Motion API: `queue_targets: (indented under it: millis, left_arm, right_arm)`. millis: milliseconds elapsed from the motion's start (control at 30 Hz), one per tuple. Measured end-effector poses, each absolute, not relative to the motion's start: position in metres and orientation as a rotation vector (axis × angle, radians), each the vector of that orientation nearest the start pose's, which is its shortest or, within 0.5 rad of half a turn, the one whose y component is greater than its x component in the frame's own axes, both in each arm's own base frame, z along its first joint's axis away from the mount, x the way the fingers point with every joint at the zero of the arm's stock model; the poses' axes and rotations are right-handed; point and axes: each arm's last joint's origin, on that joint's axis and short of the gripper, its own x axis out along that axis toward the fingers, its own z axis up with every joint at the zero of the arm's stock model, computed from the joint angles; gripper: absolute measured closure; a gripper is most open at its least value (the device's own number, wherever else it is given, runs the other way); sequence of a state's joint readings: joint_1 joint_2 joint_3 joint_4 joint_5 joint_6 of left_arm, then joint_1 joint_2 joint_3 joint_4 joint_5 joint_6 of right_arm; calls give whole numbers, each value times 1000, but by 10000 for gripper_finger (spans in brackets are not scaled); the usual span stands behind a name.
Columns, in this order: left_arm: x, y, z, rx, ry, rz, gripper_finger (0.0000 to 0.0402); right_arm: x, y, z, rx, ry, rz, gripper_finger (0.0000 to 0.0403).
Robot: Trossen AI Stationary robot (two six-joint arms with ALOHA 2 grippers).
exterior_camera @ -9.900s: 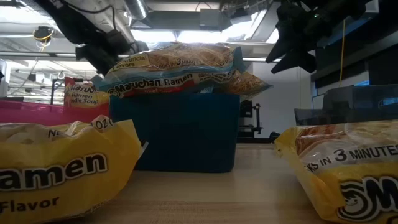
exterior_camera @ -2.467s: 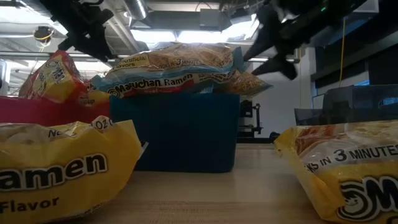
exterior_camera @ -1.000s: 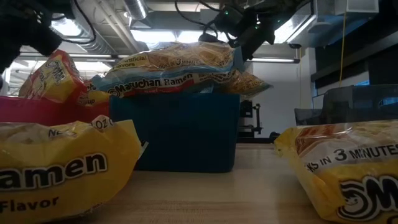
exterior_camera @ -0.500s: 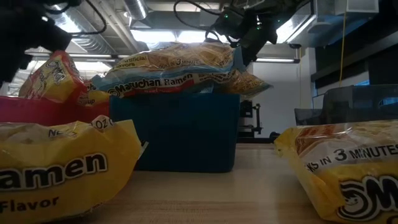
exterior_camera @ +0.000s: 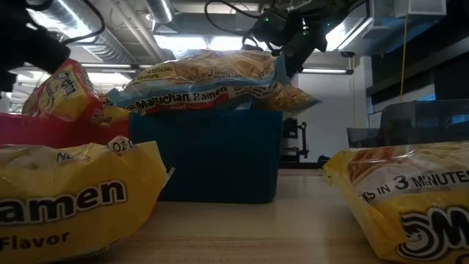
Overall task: Sort Maruchan noodles
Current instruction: Adjust the red bin
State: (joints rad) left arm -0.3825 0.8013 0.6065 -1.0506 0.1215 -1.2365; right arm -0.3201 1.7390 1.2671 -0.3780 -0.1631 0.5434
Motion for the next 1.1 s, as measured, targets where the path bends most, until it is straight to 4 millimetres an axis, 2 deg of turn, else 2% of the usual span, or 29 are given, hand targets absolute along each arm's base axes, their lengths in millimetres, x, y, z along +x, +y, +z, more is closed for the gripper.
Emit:
queue_targets:
  millis: [200, 333, 667, 1100]
  left_arm:
    - [116, -59, 203, -848, 1333, 463, 396]
    - [119, -65, 198, -828, 1364, 493, 399]
    - [136, -82, 194, -891, 1338, 370, 401]
    - [143, -94, 199, -985, 1318, 251, 401]
  right_arm:
    - [356, -113, 233, 707, 774, -365, 173]
    - [355, -113, 233, 698, 789, -361, 173]
    - [353, -112, 231, 690, 820, -361, 173]
    - [352, -111, 231, 676, 829, -347, 173]
